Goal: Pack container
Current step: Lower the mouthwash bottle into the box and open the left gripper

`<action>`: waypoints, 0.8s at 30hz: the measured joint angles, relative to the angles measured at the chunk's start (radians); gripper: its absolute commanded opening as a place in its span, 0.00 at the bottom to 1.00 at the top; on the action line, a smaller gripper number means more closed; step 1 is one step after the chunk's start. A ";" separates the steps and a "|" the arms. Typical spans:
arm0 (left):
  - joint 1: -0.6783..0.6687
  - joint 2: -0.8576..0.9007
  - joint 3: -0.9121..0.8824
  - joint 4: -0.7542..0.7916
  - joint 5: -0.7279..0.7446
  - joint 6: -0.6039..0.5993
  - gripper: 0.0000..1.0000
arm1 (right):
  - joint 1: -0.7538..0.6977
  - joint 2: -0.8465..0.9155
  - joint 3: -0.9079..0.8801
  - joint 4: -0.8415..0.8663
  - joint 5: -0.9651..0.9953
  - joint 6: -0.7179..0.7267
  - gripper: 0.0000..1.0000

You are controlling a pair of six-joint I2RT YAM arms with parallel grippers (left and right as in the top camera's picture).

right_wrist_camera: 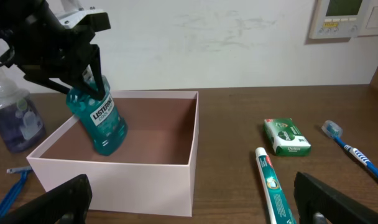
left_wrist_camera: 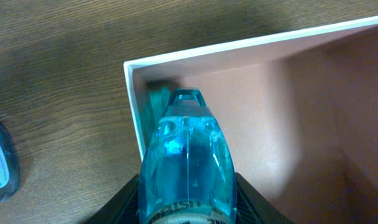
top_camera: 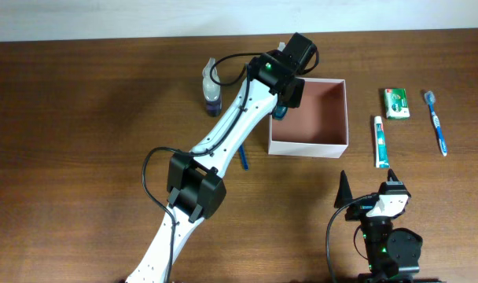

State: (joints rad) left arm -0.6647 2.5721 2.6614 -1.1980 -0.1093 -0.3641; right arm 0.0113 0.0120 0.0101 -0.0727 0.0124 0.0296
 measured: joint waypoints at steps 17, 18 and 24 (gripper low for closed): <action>0.000 0.002 0.000 0.012 -0.008 0.001 0.41 | 0.000 0.000 0.000 0.000 0.000 0.000 0.99; 0.000 0.002 0.000 0.013 -0.008 0.001 0.41 | 0.000 0.000 0.000 0.000 0.000 0.000 0.99; 0.000 0.002 0.000 0.026 -0.008 0.006 0.46 | 0.000 0.000 0.000 0.000 0.000 0.000 0.99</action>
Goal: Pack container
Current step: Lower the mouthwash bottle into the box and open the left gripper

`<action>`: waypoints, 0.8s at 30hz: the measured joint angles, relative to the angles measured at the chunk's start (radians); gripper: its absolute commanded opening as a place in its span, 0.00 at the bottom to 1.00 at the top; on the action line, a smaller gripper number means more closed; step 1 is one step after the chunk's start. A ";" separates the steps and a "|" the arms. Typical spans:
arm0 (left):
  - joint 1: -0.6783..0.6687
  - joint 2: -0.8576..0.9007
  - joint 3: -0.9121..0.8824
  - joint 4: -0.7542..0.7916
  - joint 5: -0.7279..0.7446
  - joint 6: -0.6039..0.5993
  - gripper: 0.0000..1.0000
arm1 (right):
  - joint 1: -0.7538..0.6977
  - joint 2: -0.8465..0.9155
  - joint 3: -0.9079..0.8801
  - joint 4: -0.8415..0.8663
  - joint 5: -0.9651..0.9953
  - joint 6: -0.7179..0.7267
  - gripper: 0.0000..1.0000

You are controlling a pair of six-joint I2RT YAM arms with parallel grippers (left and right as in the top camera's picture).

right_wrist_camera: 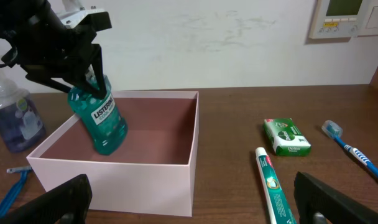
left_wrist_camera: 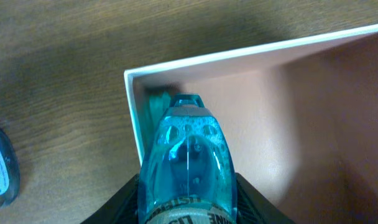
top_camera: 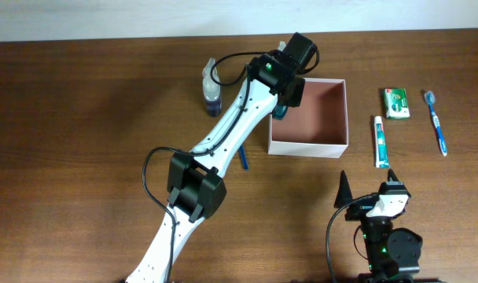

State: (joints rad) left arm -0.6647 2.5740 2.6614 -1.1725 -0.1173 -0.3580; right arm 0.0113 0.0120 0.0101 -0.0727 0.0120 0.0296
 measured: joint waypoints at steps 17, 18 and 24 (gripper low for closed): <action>0.031 0.000 0.009 0.029 -0.007 0.002 0.47 | 0.000 0.000 0.000 0.000 0.000 0.000 0.99; 0.032 0.000 0.016 0.029 -0.007 0.002 0.47 | 0.000 0.000 0.000 0.000 0.000 0.000 0.99; 0.034 0.000 0.086 0.029 -0.007 0.002 0.48 | 0.000 0.000 0.000 0.000 0.000 0.000 0.99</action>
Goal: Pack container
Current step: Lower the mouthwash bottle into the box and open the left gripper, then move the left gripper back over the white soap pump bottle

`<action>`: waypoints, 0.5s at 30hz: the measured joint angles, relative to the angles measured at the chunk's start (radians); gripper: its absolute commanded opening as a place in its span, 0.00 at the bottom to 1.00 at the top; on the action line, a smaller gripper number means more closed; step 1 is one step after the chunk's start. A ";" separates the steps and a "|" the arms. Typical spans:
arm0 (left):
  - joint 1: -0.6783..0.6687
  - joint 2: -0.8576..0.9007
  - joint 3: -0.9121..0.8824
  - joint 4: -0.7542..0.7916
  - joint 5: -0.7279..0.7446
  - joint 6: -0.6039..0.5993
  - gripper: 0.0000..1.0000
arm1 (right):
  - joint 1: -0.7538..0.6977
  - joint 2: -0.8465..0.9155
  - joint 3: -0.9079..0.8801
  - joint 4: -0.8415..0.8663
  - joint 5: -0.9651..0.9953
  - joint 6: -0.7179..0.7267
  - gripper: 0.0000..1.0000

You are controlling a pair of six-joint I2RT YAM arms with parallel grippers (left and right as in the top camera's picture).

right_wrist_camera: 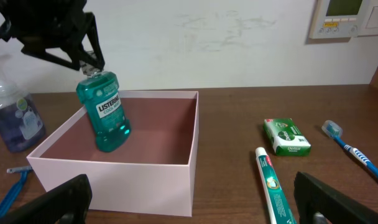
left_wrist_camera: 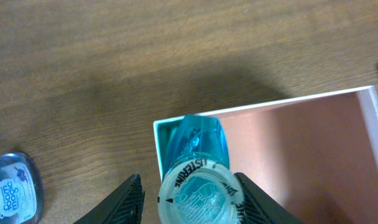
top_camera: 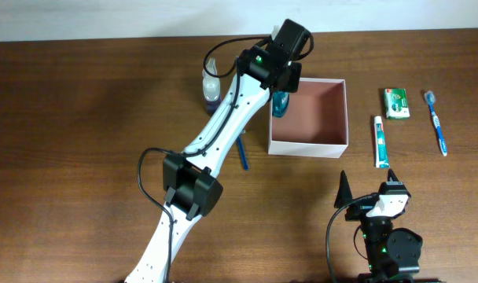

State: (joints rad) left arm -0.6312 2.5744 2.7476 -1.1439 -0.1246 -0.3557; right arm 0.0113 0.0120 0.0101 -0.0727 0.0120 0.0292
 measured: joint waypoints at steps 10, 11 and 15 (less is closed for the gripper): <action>0.000 0.001 0.129 -0.073 0.000 0.013 0.53 | 0.000 0.000 0.000 0.000 0.000 0.000 0.99; 0.002 0.001 0.161 -0.077 0.001 0.019 0.53 | 0.000 0.000 0.000 0.000 0.000 0.000 0.99; 0.016 0.001 0.327 -0.105 0.004 0.026 0.53 | 0.000 0.000 0.000 0.000 0.000 0.000 0.99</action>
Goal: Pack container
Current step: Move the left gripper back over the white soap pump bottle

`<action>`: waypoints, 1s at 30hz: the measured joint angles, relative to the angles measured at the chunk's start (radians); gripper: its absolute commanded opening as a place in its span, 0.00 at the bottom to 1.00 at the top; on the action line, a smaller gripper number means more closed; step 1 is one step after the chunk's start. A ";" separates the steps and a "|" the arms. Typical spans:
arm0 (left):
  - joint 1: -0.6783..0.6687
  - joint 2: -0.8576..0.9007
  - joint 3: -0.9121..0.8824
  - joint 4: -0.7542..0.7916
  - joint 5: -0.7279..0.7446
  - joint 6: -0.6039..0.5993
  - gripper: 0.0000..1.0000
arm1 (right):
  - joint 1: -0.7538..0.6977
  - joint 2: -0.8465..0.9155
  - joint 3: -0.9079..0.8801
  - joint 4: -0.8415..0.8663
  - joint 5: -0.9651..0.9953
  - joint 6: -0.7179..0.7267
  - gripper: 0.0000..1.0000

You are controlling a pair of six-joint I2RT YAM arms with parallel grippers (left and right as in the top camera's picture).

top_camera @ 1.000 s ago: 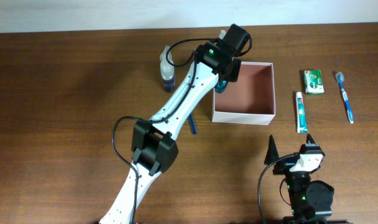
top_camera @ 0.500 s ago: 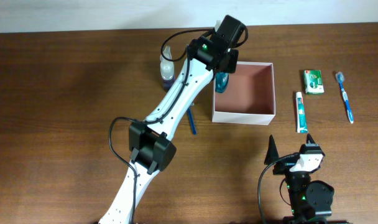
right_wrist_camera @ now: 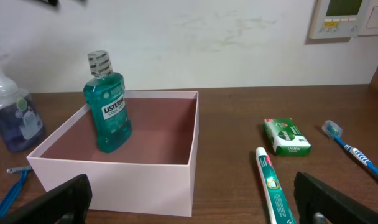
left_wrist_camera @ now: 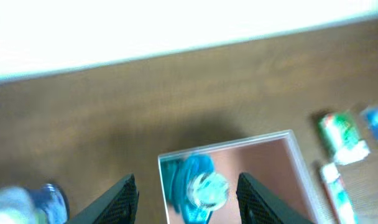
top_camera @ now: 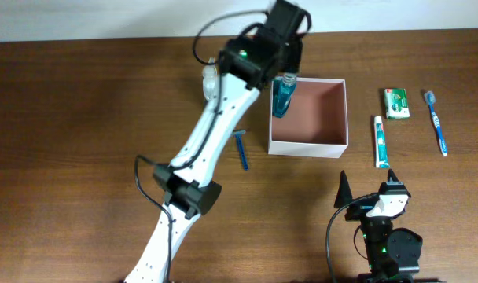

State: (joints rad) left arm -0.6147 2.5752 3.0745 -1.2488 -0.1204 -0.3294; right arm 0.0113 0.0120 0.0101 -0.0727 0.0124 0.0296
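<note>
A teal mouthwash bottle point(top_camera: 282, 96) stands upright and free in the far-left corner of the white box point(top_camera: 310, 146). The right wrist view shows the bottle point(right_wrist_camera: 106, 109) inside the box point(right_wrist_camera: 114, 180), with nothing touching it. My left gripper point(left_wrist_camera: 190, 202) is open and high above the bottle point(left_wrist_camera: 198, 186), with both fingers well clear of the cap. My right gripper point(right_wrist_camera: 192, 205) is open near the table's front edge, facing the box with nothing between its fingers.
A toothpaste tube point(top_camera: 379, 141), a green soap packet point(top_camera: 395, 103) and a blue toothbrush point(top_camera: 437, 122) lie right of the box. A blue razor point(top_camera: 241, 149) lies left of it. A clear foam-soap bottle point(right_wrist_camera: 9, 118) stands at the far left, partly under my left arm.
My left gripper stood just over the bottle's cap and is now raised well above the box. The bottle stands alone, upright. The right arm has not moved.
My left gripper first held the mouthwash bottle tilted in the box's far-left corner, and held it there still a moment later. Then the bottle stood upright with the fingers apart round its cap. Now the gripper is high above it.
</note>
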 measured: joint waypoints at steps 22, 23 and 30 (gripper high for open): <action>0.322 -0.120 -0.011 -0.400 -0.035 -0.026 0.65 | 0.000 0.000 0.000 0.000 0.000 0.000 0.99; 0.327 -0.120 -0.026 -0.391 -0.026 -0.025 0.65 | 0.000 0.000 0.000 0.000 0.000 0.000 0.99; 0.319 -0.120 -0.154 -0.270 0.029 0.024 0.65 | 0.000 0.000 0.000 0.000 0.000 0.000 0.99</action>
State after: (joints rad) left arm -0.2958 2.4550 2.9204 -1.5185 -0.0914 -0.3050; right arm 0.0113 0.0120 0.0101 -0.0727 0.0120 0.0292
